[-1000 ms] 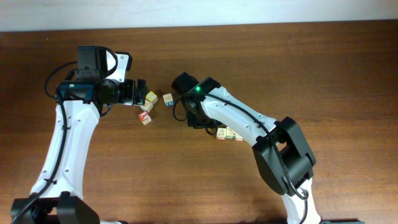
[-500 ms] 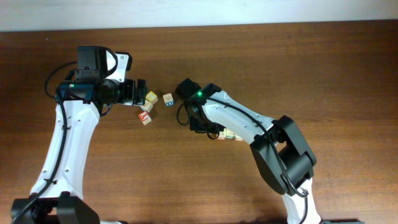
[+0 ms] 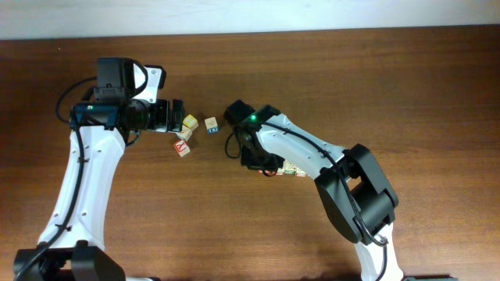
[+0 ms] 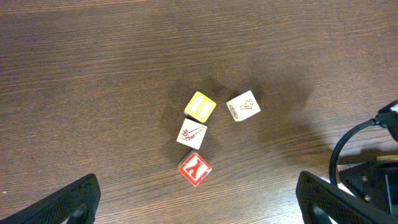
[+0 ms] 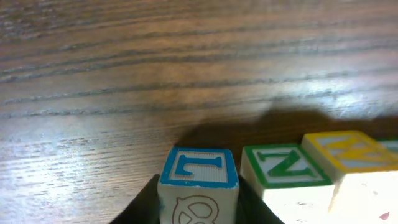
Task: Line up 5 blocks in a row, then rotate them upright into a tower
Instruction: 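Set the L block beside the N block and open the right gripper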
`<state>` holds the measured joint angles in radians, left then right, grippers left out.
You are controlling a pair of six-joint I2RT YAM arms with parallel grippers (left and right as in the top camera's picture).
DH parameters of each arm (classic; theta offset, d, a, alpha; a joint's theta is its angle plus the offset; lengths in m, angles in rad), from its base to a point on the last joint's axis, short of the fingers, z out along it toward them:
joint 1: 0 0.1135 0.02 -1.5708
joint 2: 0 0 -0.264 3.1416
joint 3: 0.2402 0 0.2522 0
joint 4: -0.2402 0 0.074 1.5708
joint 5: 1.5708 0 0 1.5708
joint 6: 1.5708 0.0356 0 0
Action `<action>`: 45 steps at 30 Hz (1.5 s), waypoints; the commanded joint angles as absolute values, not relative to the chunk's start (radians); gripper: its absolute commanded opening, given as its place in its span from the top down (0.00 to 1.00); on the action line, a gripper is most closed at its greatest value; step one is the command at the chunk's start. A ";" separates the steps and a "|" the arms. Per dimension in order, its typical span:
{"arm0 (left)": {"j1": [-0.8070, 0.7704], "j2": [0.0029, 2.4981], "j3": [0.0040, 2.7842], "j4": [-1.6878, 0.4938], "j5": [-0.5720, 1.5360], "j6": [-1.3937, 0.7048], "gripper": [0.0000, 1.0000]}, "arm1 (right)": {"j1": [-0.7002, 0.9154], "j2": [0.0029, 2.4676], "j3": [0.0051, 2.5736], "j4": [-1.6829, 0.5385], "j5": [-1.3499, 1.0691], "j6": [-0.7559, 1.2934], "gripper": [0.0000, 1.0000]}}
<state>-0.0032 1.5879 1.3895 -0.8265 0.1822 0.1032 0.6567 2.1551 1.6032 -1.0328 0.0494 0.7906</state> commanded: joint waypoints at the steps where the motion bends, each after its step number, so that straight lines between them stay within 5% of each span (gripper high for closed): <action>1: 0.001 1.591 1.410 -0.825 0.178 0.091 0.01 | 0.654 2.150 1.595 -1.036 0.035 0.802 0.54; 17: 0.001 1.591 1.410 -0.825 0.178 0.091 0.01 | 0.654 2.147 1.760 -1.100 0.033 0.616 0.59; 31: 0.001 1.591 1.410 -0.825 0.178 0.091 0.01 | 0.683 2.158 1.626 -0.895 0.017 0.652 0.68; 37: 0.001 1.591 1.410 -0.825 0.178 0.091 0.01 | 0.639 2.165 1.625 -0.973 0.060 0.803 0.68; 45: 0.001 1.591 1.410 -0.825 0.178 0.091 0.01 | 0.636 2.154 1.636 -1.012 0.013 0.740 0.69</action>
<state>-0.0032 1.5879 1.3895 -0.8261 0.1822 0.1032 0.6353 2.1551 1.6310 -1.0050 0.0322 0.7807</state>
